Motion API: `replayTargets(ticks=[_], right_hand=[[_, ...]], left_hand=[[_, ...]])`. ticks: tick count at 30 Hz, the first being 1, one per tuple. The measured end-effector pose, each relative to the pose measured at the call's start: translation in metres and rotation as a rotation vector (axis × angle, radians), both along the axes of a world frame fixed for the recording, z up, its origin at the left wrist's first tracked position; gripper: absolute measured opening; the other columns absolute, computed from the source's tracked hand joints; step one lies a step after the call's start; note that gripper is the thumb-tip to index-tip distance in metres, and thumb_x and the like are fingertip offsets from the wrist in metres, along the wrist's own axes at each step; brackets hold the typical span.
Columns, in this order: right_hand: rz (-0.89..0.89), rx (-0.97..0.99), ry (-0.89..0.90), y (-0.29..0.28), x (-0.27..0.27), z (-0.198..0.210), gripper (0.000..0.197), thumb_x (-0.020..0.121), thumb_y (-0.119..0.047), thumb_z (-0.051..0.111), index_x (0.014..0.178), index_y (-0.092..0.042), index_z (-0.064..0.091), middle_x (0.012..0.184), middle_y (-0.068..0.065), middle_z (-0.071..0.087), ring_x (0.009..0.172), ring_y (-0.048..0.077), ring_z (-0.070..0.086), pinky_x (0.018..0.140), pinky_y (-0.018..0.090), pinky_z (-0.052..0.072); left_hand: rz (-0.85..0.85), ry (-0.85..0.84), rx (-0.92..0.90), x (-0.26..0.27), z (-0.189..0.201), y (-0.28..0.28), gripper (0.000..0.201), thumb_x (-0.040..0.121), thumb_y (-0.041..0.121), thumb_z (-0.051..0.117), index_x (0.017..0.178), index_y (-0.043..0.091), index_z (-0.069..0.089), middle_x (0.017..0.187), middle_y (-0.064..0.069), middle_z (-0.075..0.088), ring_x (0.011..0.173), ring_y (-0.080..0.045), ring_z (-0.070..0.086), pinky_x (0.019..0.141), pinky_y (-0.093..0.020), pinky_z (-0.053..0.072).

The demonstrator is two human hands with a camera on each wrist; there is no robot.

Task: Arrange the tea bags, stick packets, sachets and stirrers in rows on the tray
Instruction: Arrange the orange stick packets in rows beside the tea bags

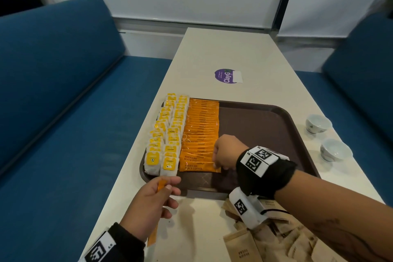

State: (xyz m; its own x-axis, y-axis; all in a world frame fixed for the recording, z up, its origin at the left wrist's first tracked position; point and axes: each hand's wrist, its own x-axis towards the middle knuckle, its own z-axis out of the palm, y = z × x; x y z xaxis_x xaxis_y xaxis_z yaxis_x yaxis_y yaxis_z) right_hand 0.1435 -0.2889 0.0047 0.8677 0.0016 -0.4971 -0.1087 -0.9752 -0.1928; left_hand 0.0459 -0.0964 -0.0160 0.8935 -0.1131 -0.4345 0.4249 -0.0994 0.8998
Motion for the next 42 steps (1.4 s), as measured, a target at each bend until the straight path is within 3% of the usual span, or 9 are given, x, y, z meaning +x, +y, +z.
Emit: replayTargets(ticks=[5, 11, 23, 28, 31, 33, 36, 38, 42], right_hand=[[0.01, -0.004, -0.021, 0.003, -0.003, -0.006, 0.038, 0.081, -0.028, 0.072, 0.11, -0.005, 0.064, 0.109, 0.008, 0.065, 0.1, 0.023, 0.063, 0.09, 0.035, 0.053], [-0.003, -0.034, -0.046, 0.009, -0.005, -0.006, 0.032, 0.081, -0.029, 0.072, 0.106, -0.009, 0.065, 0.103, 0.005, 0.061, 0.089, 0.021, 0.06, 0.077, 0.031, 0.051], [0.144, -0.009, -0.127, 0.017, -0.022, 0.008, 0.027, 0.089, -0.004, 0.052, 0.114, -0.013, 0.056, 0.114, 0.007, 0.057, 0.099, 0.025, 0.058, 0.082, 0.033, 0.049], [0.149, 0.057, -0.21, 0.017, -0.027, 0.017, 0.02, 0.088, -0.01, 0.059, 0.107, -0.017, 0.059, 0.113, 0.004, 0.056, 0.101, 0.023, 0.057, 0.08, 0.034, 0.05], [0.118, 0.285, -0.244, 0.012, -0.035, 0.028, 0.018, 0.083, -0.023, 0.07, 0.098, -0.016, 0.064, 0.098, -0.002, 0.059, 0.093, 0.017, 0.059, 0.08, 0.034, 0.052], [0.088, 0.53, -0.162, 0.012, -0.046, 0.036, 0.018, 0.08, -0.027, 0.074, 0.09, -0.014, 0.068, 0.085, -0.003, 0.063, 0.082, 0.013, 0.061, 0.077, 0.031, 0.053], [0.044, 0.799, -0.013, 0.013, -0.065, 0.039, 0.015, 0.08, -0.026, 0.074, 0.085, -0.012, 0.07, 0.071, -0.005, 0.065, 0.064, 0.004, 0.058, 0.062, 0.019, 0.048], [0.026, 0.892, 0.024, 0.014, -0.075, 0.036, 0.006, 0.08, -0.018, 0.074, 0.08, -0.016, 0.069, 0.069, -0.007, 0.065, 0.061, 0.003, 0.055, 0.059, 0.016, 0.046], [-0.057, 0.938, 0.01, 0.01, -0.085, 0.026, 0.017, 0.077, -0.007, 0.075, 0.075, -0.02, 0.064, 0.071, -0.001, 0.065, 0.061, 0.008, 0.055, 0.056, 0.017, 0.045]], left_hand=[[-0.011, 0.006, 0.016, 0.001, -0.001, -0.002, 0.028, 0.099, 0.007, 0.038, 0.103, 0.014, 0.065, 0.084, -0.008, 0.064, 0.064, -0.016, 0.057, 0.049, -0.021, 0.046], [-0.029, 0.002, 0.036, -0.001, 0.001, -0.003, 0.028, 0.099, 0.008, 0.037, 0.104, 0.013, 0.063, 0.085, -0.008, 0.063, 0.064, -0.015, 0.056, 0.051, -0.021, 0.045], [-0.027, -0.011, 0.008, -0.001, -0.004, -0.005, 0.028, 0.099, 0.007, 0.037, 0.104, 0.011, 0.064, 0.083, -0.008, 0.062, 0.062, -0.013, 0.055, 0.05, -0.02, 0.044], [0.012, -0.171, 0.08, -0.003, -0.003, -0.007, 0.032, 0.1, 0.023, 0.035, 0.1, 0.025, 0.067, 0.111, 0.002, 0.06, 0.096, -0.004, 0.053, 0.066, -0.008, 0.04], [0.046, -0.189, -0.014, 0.002, 0.005, -0.005, 0.034, 0.095, 0.037, 0.035, 0.1, 0.033, 0.069, 0.12, 0.014, 0.054, 0.11, -0.002, 0.045, 0.079, -0.014, 0.037], [0.109, -0.113, -0.213, 0.006, 0.012, -0.008, 0.039, 0.087, 0.044, 0.038, 0.1, 0.03, 0.072, 0.111, 0.008, 0.058, 0.103, -0.009, 0.047, 0.077, -0.026, 0.045], [0.173, -0.094, -0.433, 0.011, 0.025, -0.016, 0.037, 0.094, 0.036, 0.034, 0.106, 0.021, 0.066, 0.077, -0.002, 0.062, 0.067, -0.009, 0.06, 0.047, -0.023, 0.049], [0.165, -0.141, -0.483, 0.011, 0.031, -0.022, 0.035, 0.097, 0.03, 0.031, 0.108, 0.017, 0.062, 0.071, -0.005, 0.06, 0.042, -0.008, 0.058, 0.038, -0.022, 0.047], [0.148, -0.181, -0.527, 0.011, 0.028, -0.027, 0.036, 0.082, 0.035, 0.039, 0.106, 0.017, 0.06, 0.057, 0.007, 0.066, 0.044, -0.009, 0.059, 0.042, -0.025, 0.05]])
